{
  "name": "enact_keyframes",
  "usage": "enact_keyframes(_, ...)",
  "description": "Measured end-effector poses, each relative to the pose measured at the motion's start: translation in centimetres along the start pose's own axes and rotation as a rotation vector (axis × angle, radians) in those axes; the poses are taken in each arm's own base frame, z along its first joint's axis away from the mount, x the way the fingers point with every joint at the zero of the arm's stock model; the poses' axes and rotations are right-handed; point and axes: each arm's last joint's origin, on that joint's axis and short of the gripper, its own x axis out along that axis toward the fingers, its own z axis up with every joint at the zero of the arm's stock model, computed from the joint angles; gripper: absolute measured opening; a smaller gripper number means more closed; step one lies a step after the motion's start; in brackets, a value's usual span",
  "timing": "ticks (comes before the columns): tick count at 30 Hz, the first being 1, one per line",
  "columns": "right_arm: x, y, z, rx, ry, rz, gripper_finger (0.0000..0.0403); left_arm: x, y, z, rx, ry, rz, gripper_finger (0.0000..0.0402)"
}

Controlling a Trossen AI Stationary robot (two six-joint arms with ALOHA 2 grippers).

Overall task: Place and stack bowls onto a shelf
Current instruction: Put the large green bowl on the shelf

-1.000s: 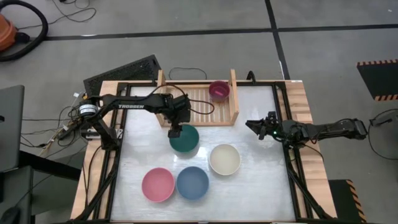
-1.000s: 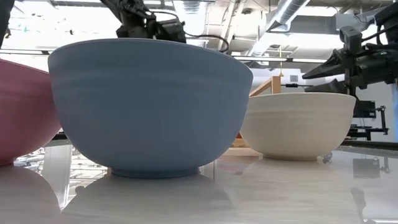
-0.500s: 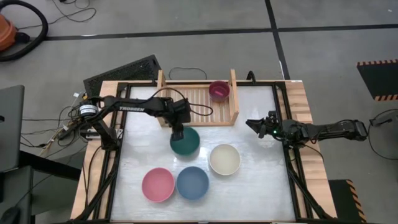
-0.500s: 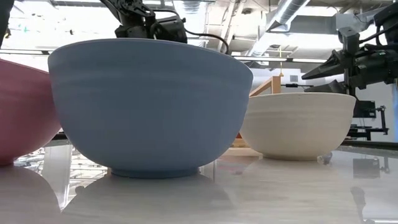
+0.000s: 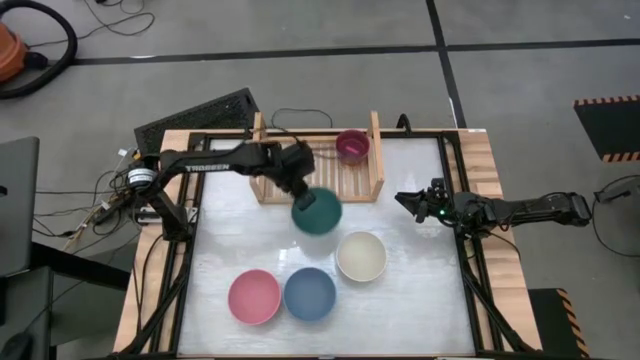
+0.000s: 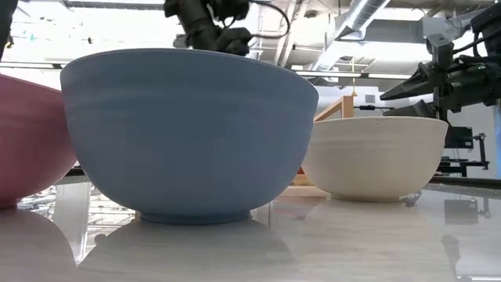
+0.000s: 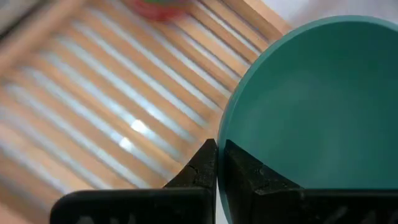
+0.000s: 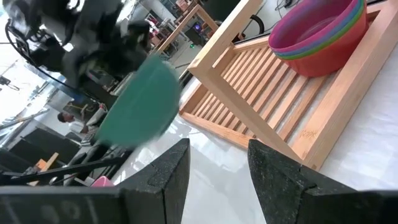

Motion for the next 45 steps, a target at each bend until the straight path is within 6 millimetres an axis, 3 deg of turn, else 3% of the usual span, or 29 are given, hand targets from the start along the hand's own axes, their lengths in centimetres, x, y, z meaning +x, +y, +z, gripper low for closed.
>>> enact_keyframes(4, 0.0, 0.0, 0.0, 0.000, 0.000, 0.000, 0.0189, -0.8, 2.8, 2.1, -0.123, -0.073, 0.077, 0.0001)
enact_keyframes(10, 0.0, 0.0, 0.0, -0.001, 0.000, 0.000, 0.0189, -1.3, 8.2, 3.6, -0.265, -0.139, 0.210, 0.0000)
enact_keyframes(14, 0.0, 0.0, 0.0, -0.003, 0.000, 0.000, 0.0189, -1.7, 10.8, 4.3, -0.356, -0.199, 0.285, 0.0000)
enact_keyframes(22, 0.0, 0.0, 0.0, -0.016, 0.000, -0.001, 0.0189, 2.4, 14.3, 3.9, -0.461, -0.073, 0.338, 0.0000)
enact_keyframes(26, 0.0, 0.0, 0.0, -0.016, 0.000, -0.001, 0.0189, 3.9, 15.0, 3.9, -0.472, -0.067, 0.428, 0.0000)
enact_keyframes(37, 0.0, 0.0, 0.0, -0.019, -0.001, -0.002, 0.0189, 3.3, 14.9, 4.5, -0.474, -0.083, 0.459, 0.0000)
enact_keyframes(41, 0.0, 0.0, 0.0, -0.019, -0.001, -0.002, 0.0189, 1.8, 13.7, 6.3, -0.383, -0.131, 0.469, 0.0000)
enact_keyframes(45, 0.0, 0.0, 0.0, -0.018, -0.001, -0.002, 0.0189, -1.1, 12.0, 8.5, -0.273, -0.197, 0.396, 0.0000)
